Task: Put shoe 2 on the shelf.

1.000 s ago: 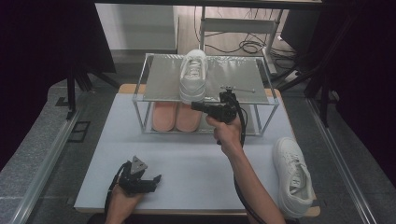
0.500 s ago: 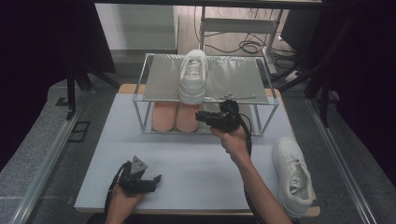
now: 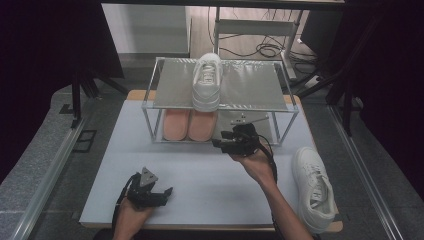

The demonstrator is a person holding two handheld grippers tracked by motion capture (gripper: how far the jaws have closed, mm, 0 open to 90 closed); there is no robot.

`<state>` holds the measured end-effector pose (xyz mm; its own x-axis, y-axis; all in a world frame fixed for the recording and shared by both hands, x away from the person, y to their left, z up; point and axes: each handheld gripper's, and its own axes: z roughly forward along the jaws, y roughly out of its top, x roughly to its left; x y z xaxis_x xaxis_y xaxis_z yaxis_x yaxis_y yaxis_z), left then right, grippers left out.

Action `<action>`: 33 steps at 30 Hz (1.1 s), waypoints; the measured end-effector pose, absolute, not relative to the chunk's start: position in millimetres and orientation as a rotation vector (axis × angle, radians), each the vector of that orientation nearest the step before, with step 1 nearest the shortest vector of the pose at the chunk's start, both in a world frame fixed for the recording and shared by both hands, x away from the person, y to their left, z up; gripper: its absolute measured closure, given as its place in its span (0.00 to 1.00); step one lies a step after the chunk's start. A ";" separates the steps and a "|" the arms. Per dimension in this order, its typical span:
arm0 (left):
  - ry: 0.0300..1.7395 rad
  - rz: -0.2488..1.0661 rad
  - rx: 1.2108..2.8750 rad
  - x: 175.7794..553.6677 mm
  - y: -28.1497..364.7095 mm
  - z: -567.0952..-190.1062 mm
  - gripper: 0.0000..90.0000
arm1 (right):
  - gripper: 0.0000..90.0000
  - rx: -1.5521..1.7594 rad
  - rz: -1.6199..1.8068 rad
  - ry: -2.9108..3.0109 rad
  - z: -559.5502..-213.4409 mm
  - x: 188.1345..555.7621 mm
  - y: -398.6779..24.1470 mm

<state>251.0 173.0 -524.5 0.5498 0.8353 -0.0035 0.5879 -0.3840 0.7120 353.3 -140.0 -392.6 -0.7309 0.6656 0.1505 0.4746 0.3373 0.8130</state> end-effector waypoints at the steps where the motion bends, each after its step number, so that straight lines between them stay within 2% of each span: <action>1: 1.140 0.472 2.113 250.9 173.0 -524.5 0.19 | 0.52 1.027 1.328 2.393 -395.1 352.1 -140.8; 7: 1.138 0.472 2.116 251.0 173.3 -524.4 0.19 | 0.39 1.005 1.272 2.421 -405.3 348.9 -146.8; 11: 1.141 0.473 2.112 250.9 172.9 -524.6 0.19 | 0.34 0.947 1.156 2.439 -411.0 342.9 -149.5; 18: 1.140 0.475 2.112 250.9 172.8 -524.6 0.19 | 0.25 0.947 1.174 2.460 -415.0 335.6 -158.9; 33: 1.136 0.476 2.119 250.9 173.2 -524.3 0.19 | 0.23 1.035 1.140 2.504 -417.6 322.6 -195.8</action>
<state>250.9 173.2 -524.3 0.5527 0.8334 0.0019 0.5863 -0.3904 0.7098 322.6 -195.8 -417.6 -0.7342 0.6717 0.0992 0.5160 0.4570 0.7245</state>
